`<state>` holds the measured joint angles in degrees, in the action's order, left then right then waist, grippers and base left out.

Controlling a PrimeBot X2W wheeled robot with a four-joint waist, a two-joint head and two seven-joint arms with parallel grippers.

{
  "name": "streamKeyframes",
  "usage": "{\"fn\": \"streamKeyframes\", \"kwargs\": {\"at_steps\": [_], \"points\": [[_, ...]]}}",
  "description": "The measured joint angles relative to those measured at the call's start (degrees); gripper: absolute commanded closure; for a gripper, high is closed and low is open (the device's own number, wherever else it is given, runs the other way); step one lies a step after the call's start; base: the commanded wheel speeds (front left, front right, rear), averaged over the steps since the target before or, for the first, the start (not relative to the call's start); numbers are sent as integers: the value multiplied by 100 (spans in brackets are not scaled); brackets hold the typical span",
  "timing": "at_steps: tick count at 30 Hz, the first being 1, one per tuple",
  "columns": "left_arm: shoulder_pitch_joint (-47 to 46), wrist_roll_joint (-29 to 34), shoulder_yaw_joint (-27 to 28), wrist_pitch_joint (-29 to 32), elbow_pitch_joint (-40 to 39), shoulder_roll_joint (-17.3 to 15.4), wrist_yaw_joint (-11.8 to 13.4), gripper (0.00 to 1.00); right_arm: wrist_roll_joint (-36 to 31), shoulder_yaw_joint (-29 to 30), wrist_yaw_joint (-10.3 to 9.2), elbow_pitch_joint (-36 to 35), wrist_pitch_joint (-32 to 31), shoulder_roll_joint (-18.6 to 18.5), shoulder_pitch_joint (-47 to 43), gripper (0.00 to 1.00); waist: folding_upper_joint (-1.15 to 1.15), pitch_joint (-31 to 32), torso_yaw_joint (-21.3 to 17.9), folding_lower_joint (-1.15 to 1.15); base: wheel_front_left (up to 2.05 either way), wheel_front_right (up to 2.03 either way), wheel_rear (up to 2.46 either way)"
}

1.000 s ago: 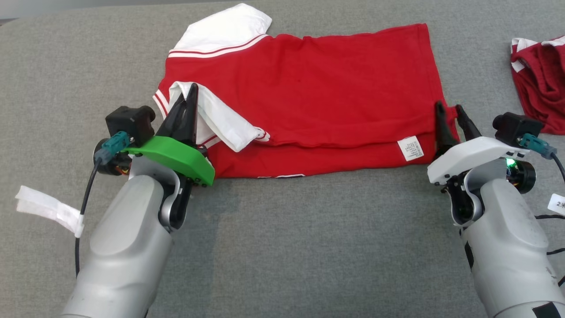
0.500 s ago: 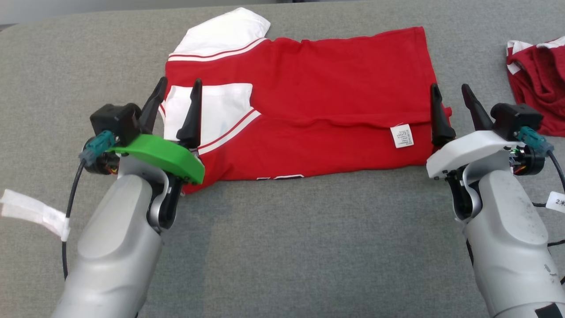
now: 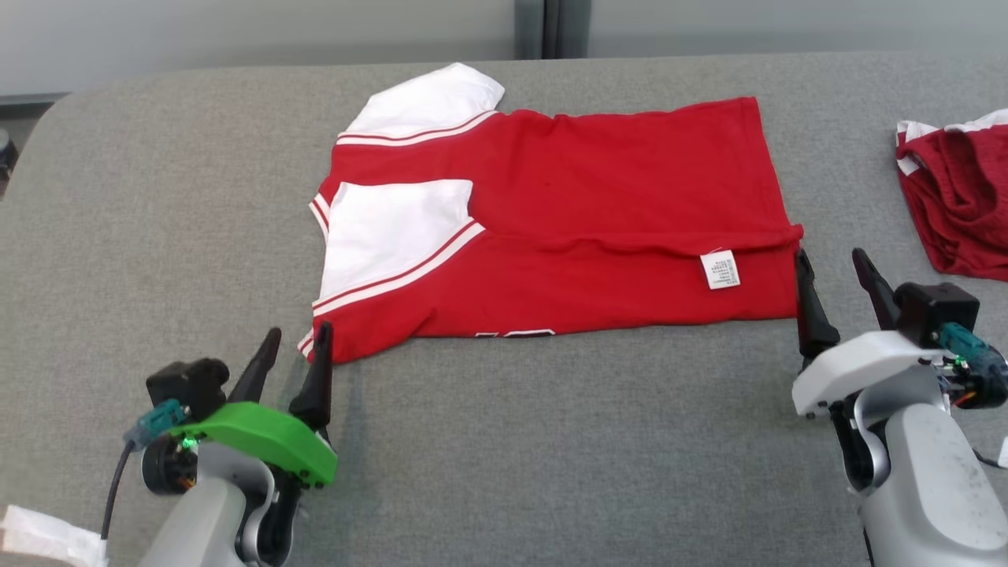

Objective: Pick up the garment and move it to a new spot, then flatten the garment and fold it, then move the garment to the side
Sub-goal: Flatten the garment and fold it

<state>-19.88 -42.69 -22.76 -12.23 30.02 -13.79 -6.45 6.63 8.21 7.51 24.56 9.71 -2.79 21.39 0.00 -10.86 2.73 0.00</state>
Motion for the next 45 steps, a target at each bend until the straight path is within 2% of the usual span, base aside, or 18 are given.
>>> {"fn": "streamKeyframes", "kwargs": {"at_steps": [9, 19, 20, 22, 26, 27, 32, 39, 40, 41, 45], "points": [[455, -747, 209, 849, -134, 49, 193, 0, 136, 21, -1, -608, -360, -1, -530, 0, 0, 46, -93, 0, 0, 0, 0], [152, -1167, 436, 984, 182, 152, 131, 1, 127, -15, -1, -738, -647, -2, -508, 0, 0, -197, -308, 0, 0, 0, 0], [115, -1185, 443, 972, 209, 162, 110, 14, 114, -19, 0, -710, -676, -1, -491, 0, 0, -213, -317, 0, 0, 0, 0], [14, -1188, 427, 928, 260, 188, 67, 52, 91, -29, -1, -616, -771, -1, -419, 0, 0, -247, -327, 0, 0, 0, 0], [-173, -1204, 415, 733, 345, 234, 9, 93, 70, -58, -1, -346, -936, 0, -264, 0, 0, -272, -293, 0, 0, 0, 0], [-204, -1196, 413, 678, 355, 234, -2, 100, 59, -59, 0, -269, -975, 0, -219, 0, 0, -275, -282, 0, 0, 0, 0], [-400, -1088, 327, 379, 365, 250, -51, 100, 21, 12, 0, 198, -1150, -1, 59, 0, 0, -291, -194, 0, 0, 0, 0], [-482, -1010, 141, 160, 181, 234, -67, 100, 290, 3, -1, 884, -1462, -2, 411, 0, 0, -282, -71, 0, 0, 0, 0], [-485, -1009, 118, 156, 154, 234, -68, 100, 341, -22, 0, 945, -1485, -1, 453, 3, 0, -277, -60, 0, 0, 0, 0], [-485, -1007, 89, 148, 126, 229, -70, 100, 433, -52, 0, 1014, -1539, 0, 513, 42, 0, -270, -48, 0, 0, 0, 0], [-486, -1005, 48, 98, 42, 199, -88, 100, 525, -96, -1, 1256, -1645, -1, 727, 93, 0, -237, -46, 0, 0, 0, 0]]}}
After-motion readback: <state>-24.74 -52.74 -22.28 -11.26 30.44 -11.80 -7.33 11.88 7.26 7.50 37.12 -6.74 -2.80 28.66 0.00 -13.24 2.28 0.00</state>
